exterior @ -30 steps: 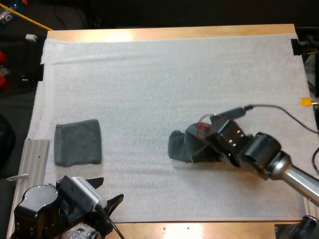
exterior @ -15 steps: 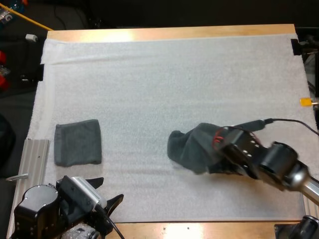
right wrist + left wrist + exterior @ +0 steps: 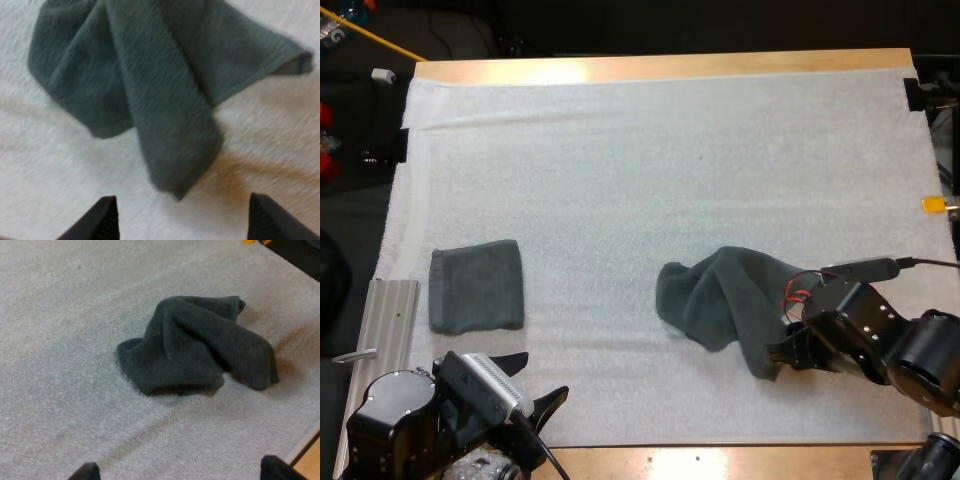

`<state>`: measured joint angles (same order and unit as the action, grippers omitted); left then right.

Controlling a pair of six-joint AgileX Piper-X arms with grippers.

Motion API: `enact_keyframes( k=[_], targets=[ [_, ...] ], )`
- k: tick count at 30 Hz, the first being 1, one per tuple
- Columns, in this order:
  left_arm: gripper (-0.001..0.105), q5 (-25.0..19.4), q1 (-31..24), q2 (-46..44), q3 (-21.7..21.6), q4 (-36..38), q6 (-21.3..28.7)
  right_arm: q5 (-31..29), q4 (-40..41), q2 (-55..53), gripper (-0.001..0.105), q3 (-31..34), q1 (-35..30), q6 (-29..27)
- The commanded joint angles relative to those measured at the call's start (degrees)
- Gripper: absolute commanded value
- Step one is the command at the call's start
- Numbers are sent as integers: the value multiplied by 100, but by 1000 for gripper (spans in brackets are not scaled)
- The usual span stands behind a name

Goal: Pick towel from pile, fold and stack

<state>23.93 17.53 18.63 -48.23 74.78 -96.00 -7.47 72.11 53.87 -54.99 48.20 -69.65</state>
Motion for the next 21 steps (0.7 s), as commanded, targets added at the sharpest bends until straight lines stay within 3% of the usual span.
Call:
enact_keyframes(
  k=[1, 9, 16, 21],
  targets=[
    [62, 29, 29, 16, -35, -51, -11, 124, 20, -15, 54, 65, -3, 138],
    [62, 29, 29, 16, -35, -51, -11, 172, -398, -15, 54, 982, -3, 222],
    [62, 29, 29, 16, -35, 51, -11, 765, -1848, 50, 54, 1993, -3, 745],
    [62, 42, 29, 16, -35, 122, -11, 819, -2596, 307, 54, 2414, -3, 1045]
  ],
)
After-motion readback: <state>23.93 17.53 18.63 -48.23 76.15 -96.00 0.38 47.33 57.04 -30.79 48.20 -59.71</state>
